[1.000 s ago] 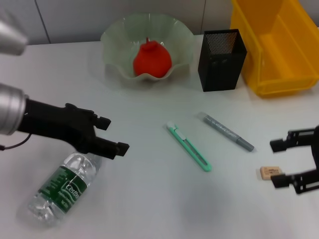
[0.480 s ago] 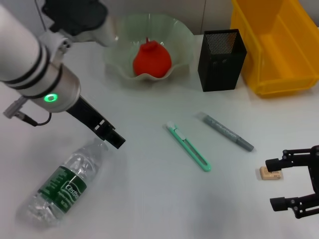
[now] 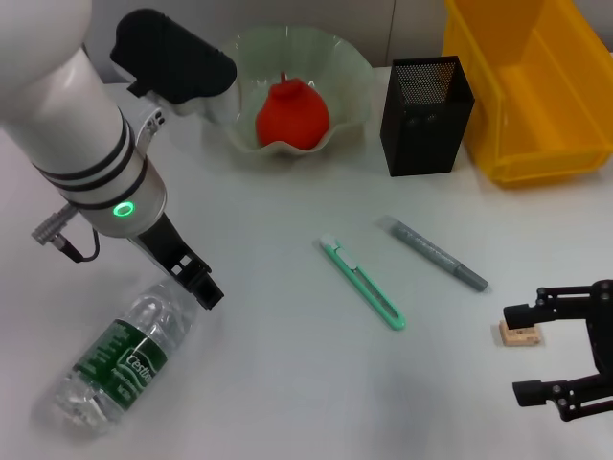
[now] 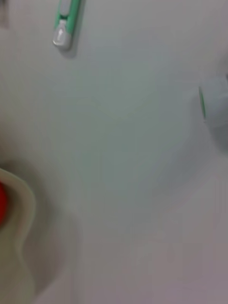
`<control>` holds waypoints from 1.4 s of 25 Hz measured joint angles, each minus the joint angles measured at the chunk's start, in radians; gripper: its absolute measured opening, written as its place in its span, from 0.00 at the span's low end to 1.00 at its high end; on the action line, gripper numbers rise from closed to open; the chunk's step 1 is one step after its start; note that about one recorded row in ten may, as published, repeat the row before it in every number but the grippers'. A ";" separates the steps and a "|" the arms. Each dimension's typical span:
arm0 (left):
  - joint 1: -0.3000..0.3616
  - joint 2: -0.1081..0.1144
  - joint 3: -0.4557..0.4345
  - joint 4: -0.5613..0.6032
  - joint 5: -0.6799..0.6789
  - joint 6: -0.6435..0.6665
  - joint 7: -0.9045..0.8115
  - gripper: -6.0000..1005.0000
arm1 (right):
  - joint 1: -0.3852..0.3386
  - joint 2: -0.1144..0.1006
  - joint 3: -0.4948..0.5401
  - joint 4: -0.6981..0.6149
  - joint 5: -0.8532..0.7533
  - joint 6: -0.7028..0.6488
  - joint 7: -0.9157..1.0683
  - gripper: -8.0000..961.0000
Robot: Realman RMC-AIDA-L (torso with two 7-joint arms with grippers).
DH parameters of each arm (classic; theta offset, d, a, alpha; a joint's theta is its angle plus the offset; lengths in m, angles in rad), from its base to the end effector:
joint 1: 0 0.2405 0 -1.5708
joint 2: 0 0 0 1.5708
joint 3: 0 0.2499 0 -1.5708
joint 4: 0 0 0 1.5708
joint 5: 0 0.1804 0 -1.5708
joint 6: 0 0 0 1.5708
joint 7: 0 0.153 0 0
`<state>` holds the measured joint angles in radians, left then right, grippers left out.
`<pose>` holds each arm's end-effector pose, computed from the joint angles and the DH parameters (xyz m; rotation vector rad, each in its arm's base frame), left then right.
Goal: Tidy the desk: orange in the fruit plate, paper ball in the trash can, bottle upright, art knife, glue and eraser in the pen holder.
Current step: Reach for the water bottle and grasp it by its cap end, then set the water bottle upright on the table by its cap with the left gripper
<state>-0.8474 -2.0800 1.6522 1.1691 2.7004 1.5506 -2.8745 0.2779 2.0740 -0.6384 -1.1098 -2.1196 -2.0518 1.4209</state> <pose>-0.1537 0.3388 -0.0434 -2.4803 -0.8750 0.8139 0.2614 0.2126 0.0524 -2.9530 0.4969 0.5434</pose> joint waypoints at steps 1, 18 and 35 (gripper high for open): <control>0.000 0.000 0.000 0.000 0.000 0.000 0.000 0.75 | 0.000 0.000 0.000 0.000 0.000 0.000 0.000 0.84; -0.045 0.000 0.035 -0.153 -0.008 -0.139 0.003 0.73 | 0.029 0.001 -0.014 0.047 -0.008 0.016 -0.005 0.84; -0.056 0.000 0.040 -0.196 -0.036 -0.157 0.026 0.72 | 0.045 0.002 -0.014 0.073 -0.010 0.039 -0.001 0.84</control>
<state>-0.9034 -2.0800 1.6920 0.9732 2.6644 1.3937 -2.8481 0.3231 2.0755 -0.6520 -1.0365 -2.1293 -2.0125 1.4197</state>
